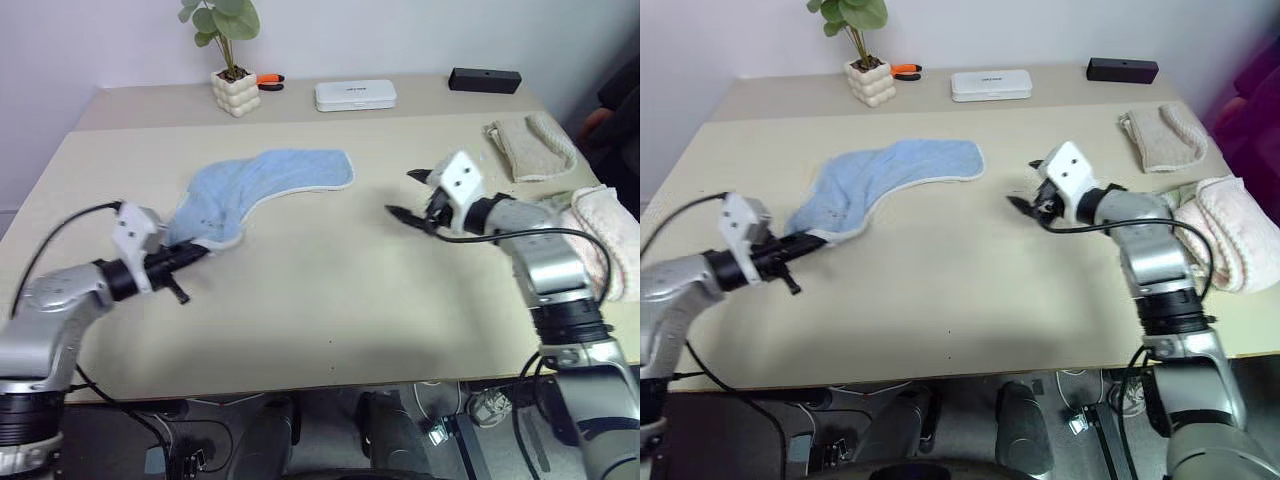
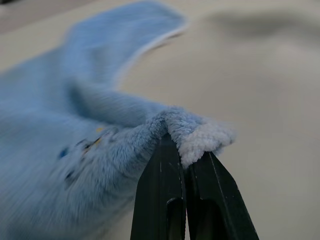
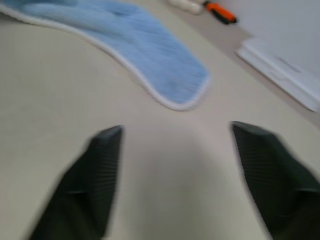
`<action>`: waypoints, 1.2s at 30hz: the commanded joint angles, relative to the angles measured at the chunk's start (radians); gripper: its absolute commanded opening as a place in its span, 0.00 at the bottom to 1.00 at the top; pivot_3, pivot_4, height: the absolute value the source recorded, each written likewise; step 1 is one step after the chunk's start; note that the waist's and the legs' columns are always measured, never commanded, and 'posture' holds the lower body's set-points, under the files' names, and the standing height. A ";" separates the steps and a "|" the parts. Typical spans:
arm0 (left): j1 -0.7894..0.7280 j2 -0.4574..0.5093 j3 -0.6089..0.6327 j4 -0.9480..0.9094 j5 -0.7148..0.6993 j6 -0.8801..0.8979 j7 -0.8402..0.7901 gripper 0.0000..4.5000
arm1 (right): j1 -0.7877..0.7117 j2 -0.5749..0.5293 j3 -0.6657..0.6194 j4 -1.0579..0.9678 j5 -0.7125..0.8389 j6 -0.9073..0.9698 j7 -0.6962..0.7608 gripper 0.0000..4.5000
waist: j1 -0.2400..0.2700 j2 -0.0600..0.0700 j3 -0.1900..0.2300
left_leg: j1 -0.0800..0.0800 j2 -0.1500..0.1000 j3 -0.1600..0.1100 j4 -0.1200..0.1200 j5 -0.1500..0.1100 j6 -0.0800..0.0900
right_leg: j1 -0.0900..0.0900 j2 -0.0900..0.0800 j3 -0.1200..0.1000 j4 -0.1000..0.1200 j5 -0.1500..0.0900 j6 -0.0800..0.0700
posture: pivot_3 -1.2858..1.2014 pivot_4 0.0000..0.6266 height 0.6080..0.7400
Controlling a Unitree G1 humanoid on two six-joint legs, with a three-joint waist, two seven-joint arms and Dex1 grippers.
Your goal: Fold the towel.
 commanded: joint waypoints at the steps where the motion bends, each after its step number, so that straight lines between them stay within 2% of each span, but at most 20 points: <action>1: -0.056 -0.077 -0.104 -0.178 -0.087 0.090 0.045 0.00 | -0.044 0.035 0.026 0.044 -0.059 -0.078 -0.032 0.98 | 0.002 0.000 0.000 | 0.000 0.000 0.000 0.000 0.000 0.000 | 0.000 0.000 0.000 0.000 0.000 0.000 | 0.52 0.24 1.00; 5: -0.159 -0.196 -0.180 -0.344 -0.278 0.237 0.122 0.00 | -0.064 0.047 0.041 0.132 -0.110 -0.137 -0.063 0.98 | 0.002 0.000 0.000 | -0.001 -0.001 -0.001 0.002 0.000 0.000 | 0.001 0.000 0.000 0.000 0.001 0.001 | 0.52 0.24 1.00; 8: -0.171 -0.150 -0.090 -0.384 -0.496 0.362 0.156 0.00 | -0.074 0.050 0.046 0.169 -0.132 -0.173 -0.067 0.98 | -0.009 0.000 0.000 | 0.000 0.000 0.000 0.005 0.000 0.000 | 0.001 0.002 0.001 0.001 0.001 0.001 | 0.52 0.24 1.00; 10: -0.151 -0.102 -0.032 -0.400 -0.587 0.396 0.170 0.00 | -0.079 0.056 0.041 0.181 -0.132 -0.182 -0.066 0.98 | -0.023 0.001 0.000 | 0.000 0.001 0.001 0.005 0.000 0.000 | 0.001 0.005 0.003 0.001 0.001 0.001 | 0.52 0.24 1.00; 12: -0.050 -0.016 0.076 -0.409 -0.676 0.437 0.160 0.00 | -0.085 0.059 0.050 0.205 -0.148 -0.210 -0.063 0.98 | -0.033 0.001 0.000 | 0.000 0.001 0.000 0.004 0.000 0.000 | 0.000 0.006 0.003 0.001 0.001 0.000 | 0.52 0.24 1.00; 14: 0.098 0.075 0.157 -0.412 -0.641 0.454 0.103 0.00 | -0.092 0.063 0.067 0.239 -0.174 -0.248 -0.064 0.98 | -0.038 0.001 0.000 | 0.001 0.002 0.001 0.002 -0.001 0.001 | -0.001 0.007 0.006 0.000 0.001 0.000 | 0.52 0.24 1.00; 15: 0.178 0.117 0.177 -0.401 -0.581 0.443 0.070 0.00 | -0.095 0.069 0.071 0.253 -0.178 -0.259 -0.064 0.98 | -0.036 0.001 0.000 | 0.002 0.002 0.002 0.000 -0.001 0.001 | -0.001 0.007 0.007 0.000 0.001 0.000 | 0.52 0.24 1.00; 16: 0.254 0.154 0.190 -0.383 -0.517 0.423 0.041 0.00 | -0.099 0.075 0.072 0.264 -0.179 -0.268 -0.061 0.98 | -0.035 0.001 0.000 | 0.002 0.002 0.003 -0.001 -0.001 0.000 | -0.001 0.007 0.007 -0.001 0.001 -0.001 | 0.52 0.24 1.00; 18: 0.430 0.254 0.175 -0.325 -0.305 0.313 -0.033 0.00 | -0.108 0.089 0.081 0.280 -0.182 -0.291 -0.051 0.98 | -0.030 0.001 0.000 | 0.003 0.002 0.005 -0.002 -0.001 0.001 | -0.001 0.007 0.008 -0.001 0.001 -0.001 | 0.52 0.24 1.00; 21: 0.558 0.301 0.186 -0.262 -0.171 0.210 -0.098 0.00 | -0.117 0.105 0.095 0.303 -0.195 -0.329 -0.044 0.98 | -0.022 0.001 0.000 | 0.003 0.003 0.009 -0.004 -0.001 0.001 | -0.001 0.008 0.008 -0.003 0.001 -0.004 | 0.52 0.24 1.00; 25: 0.573 0.292 0.228 -0.198 -0.112 0.149 -0.129 0.00 | -0.143 0.134 0.135 0.356 -0.237 -0.403 -0.047 0.98 | -0.013 0.001 0.000 | 0.003 0.005 0.009 -0.004 -0.001 0.000 | 0.000 0.008 0.008 -0.005 0.001 -0.006 | 0.52 0.24 1.00; 32: 0.509 0.273 0.153 -0.200 -0.069 0.123 -0.153 0.00 | -0.212 0.178 0.208 0.493 -0.350 -0.557 -0.111 0.98 | -0.012 0.001 0.000 | 0.003 0.008 0.010 -0.005 -0.001 0.000 | -0.001 0.009 0.008 -0.005 0.003 -0.004 | 0.52 0.24 1.00; 36: 0.475 0.260 0.113 -0.208 -0.063 0.126 -0.151 0.00 | -0.289 0.207 0.255 0.625 -0.454 -0.626 -0.223 0.98 | -0.019 0.001 0.000 | 0.003 0.011 0.010 -0.005 -0.001 0.000 | -0.002 0.013 0.008 -0.006 0.004 -0.006 | 0.52 0.24 1.00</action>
